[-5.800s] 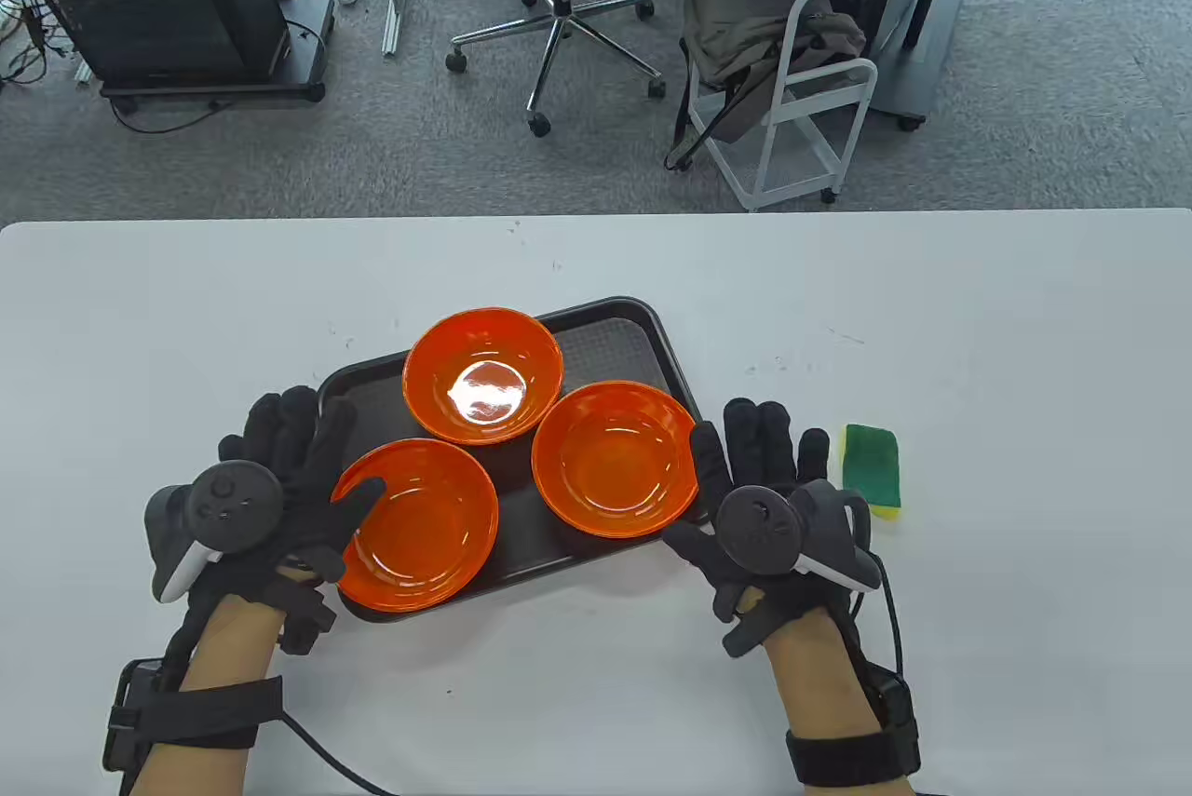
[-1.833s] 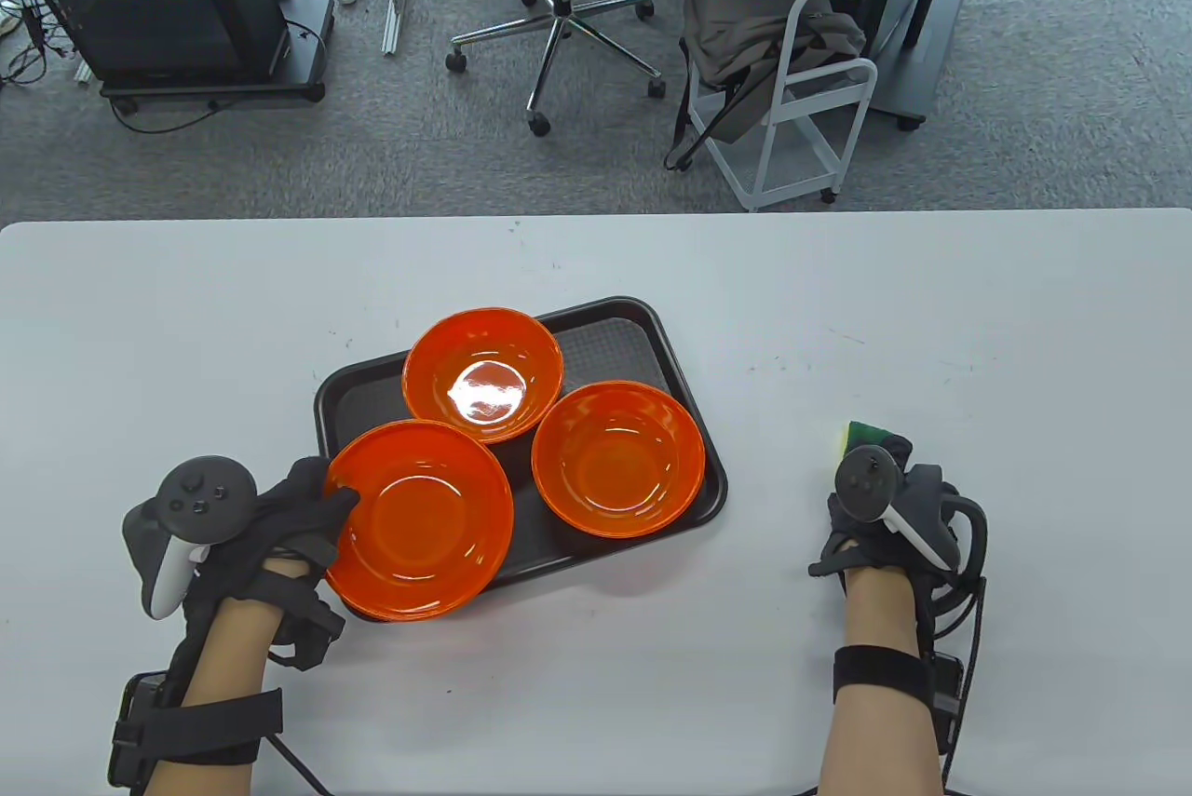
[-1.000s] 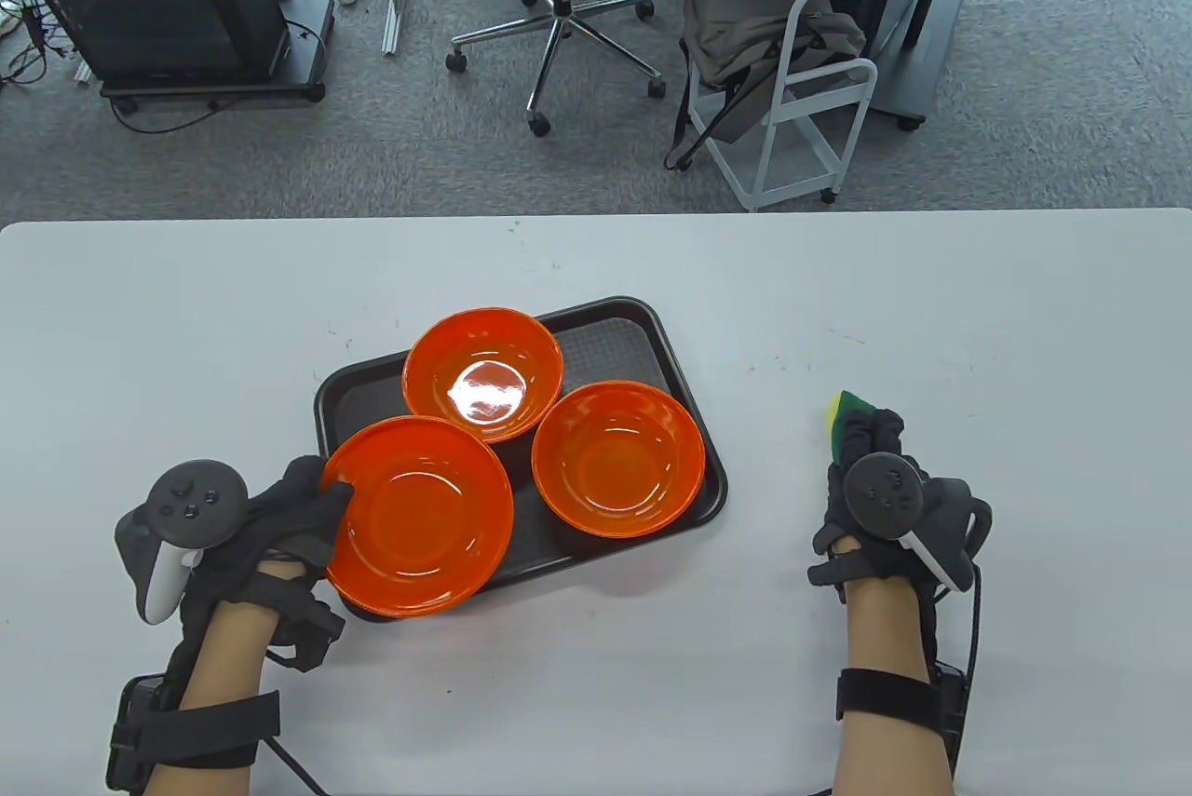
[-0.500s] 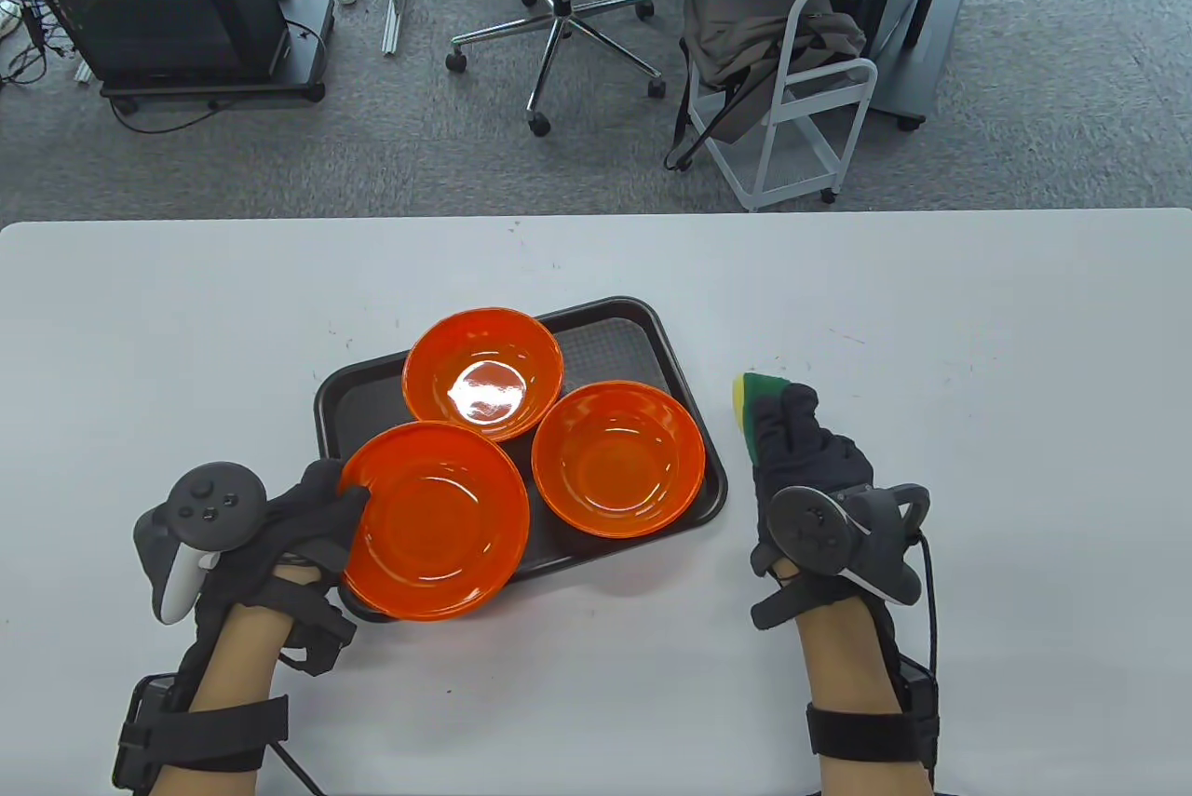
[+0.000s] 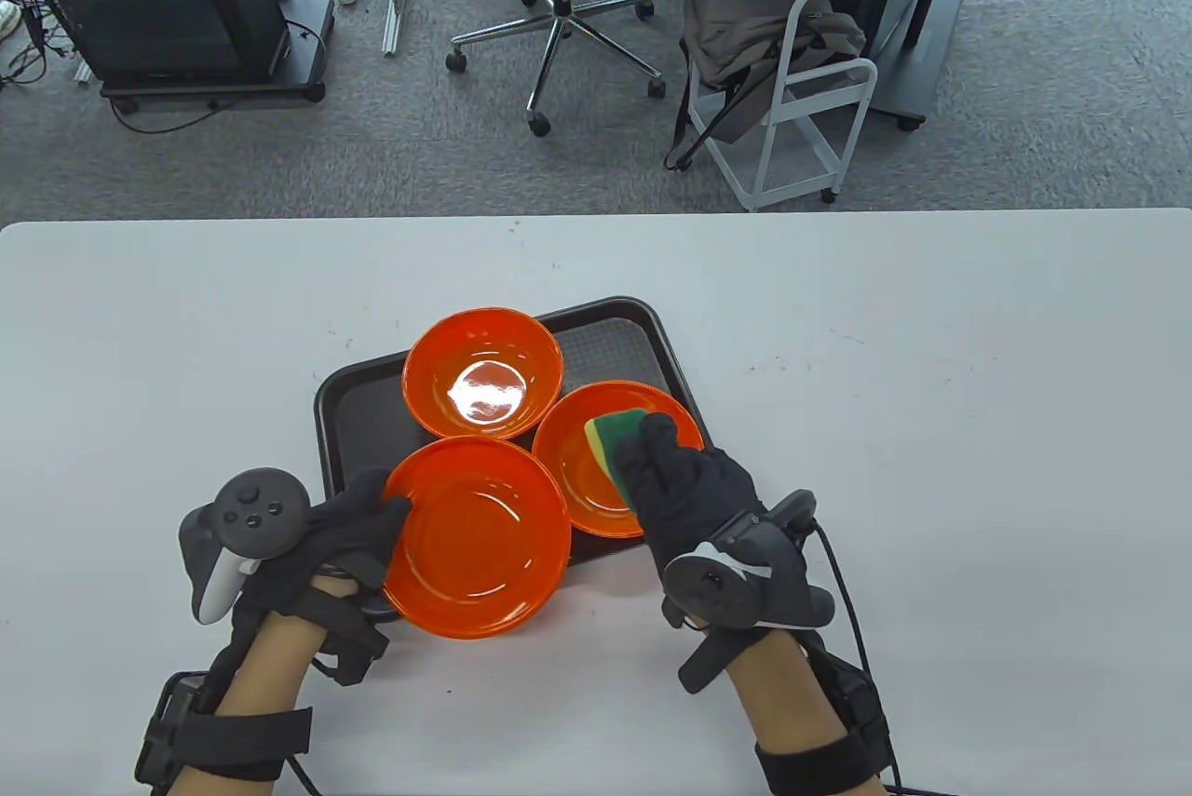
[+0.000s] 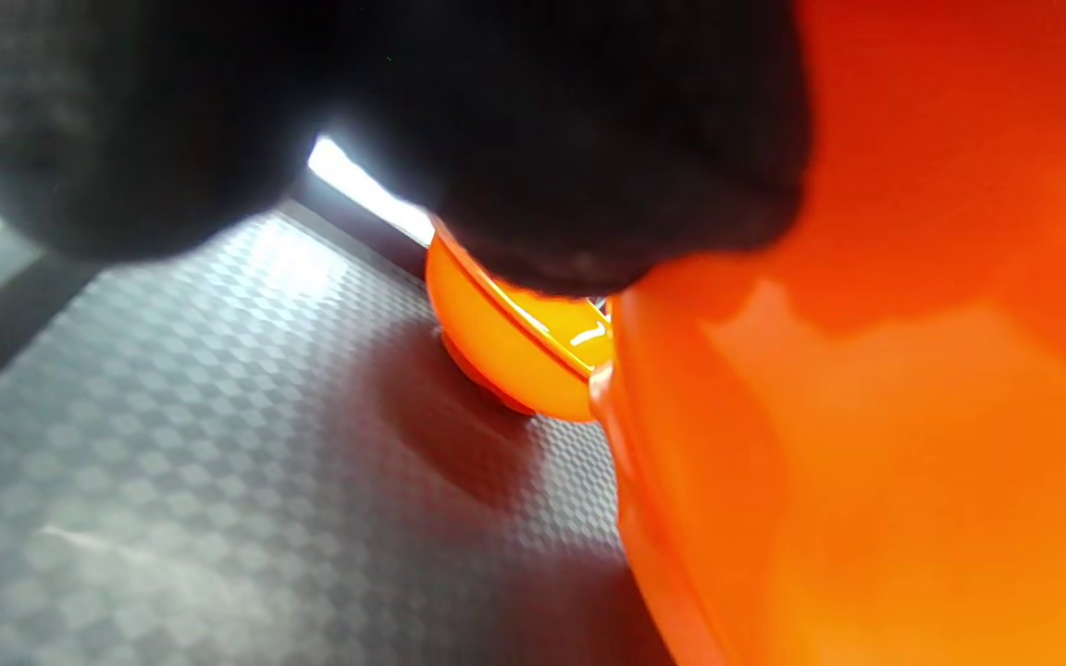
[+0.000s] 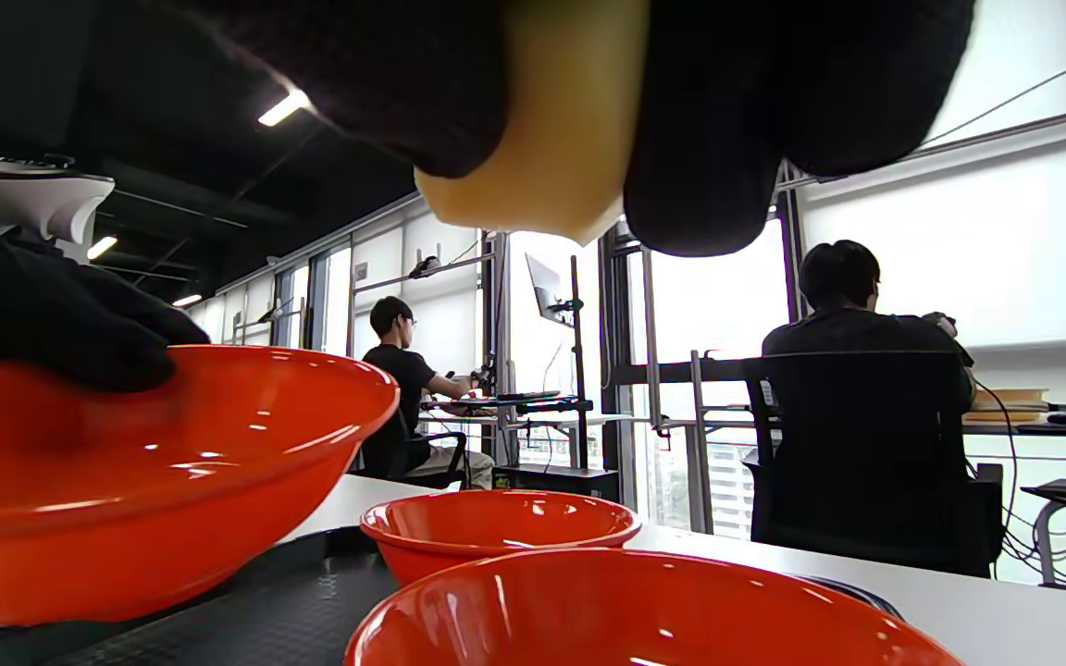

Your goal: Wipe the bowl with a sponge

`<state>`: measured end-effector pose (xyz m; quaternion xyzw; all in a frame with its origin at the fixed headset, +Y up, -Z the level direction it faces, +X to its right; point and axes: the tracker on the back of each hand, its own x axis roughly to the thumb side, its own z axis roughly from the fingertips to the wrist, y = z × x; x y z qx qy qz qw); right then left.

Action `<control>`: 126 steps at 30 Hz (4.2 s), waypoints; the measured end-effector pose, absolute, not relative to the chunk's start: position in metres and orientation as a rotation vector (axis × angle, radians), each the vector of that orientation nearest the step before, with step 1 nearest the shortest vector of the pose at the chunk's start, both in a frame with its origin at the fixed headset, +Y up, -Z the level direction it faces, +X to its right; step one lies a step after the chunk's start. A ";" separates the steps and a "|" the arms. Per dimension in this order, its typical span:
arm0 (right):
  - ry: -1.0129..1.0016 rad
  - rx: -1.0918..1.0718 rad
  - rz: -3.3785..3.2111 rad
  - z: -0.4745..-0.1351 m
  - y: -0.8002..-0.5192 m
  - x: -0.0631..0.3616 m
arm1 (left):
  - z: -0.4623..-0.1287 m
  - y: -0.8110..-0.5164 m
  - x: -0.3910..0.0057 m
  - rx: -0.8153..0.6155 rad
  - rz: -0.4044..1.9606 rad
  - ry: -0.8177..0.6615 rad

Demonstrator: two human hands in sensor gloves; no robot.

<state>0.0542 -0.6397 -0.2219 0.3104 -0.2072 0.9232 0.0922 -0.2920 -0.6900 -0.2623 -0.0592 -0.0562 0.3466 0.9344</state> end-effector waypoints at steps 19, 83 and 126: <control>-0.512 1.343 2.887 -0.196 -0.654 -0.025 | -0.260 -0.694 -0.265 -0.118 0.678 -0.202; -0.304 1.507 2.651 -0.191 -0.671 -0.056 | -0.259 -0.689 -0.256 -0.085 0.717 -0.286; -0.869 1.215 2.949 -0.206 -0.645 0.005 | -0.263 -0.676 -0.305 -0.045 0.915 -0.137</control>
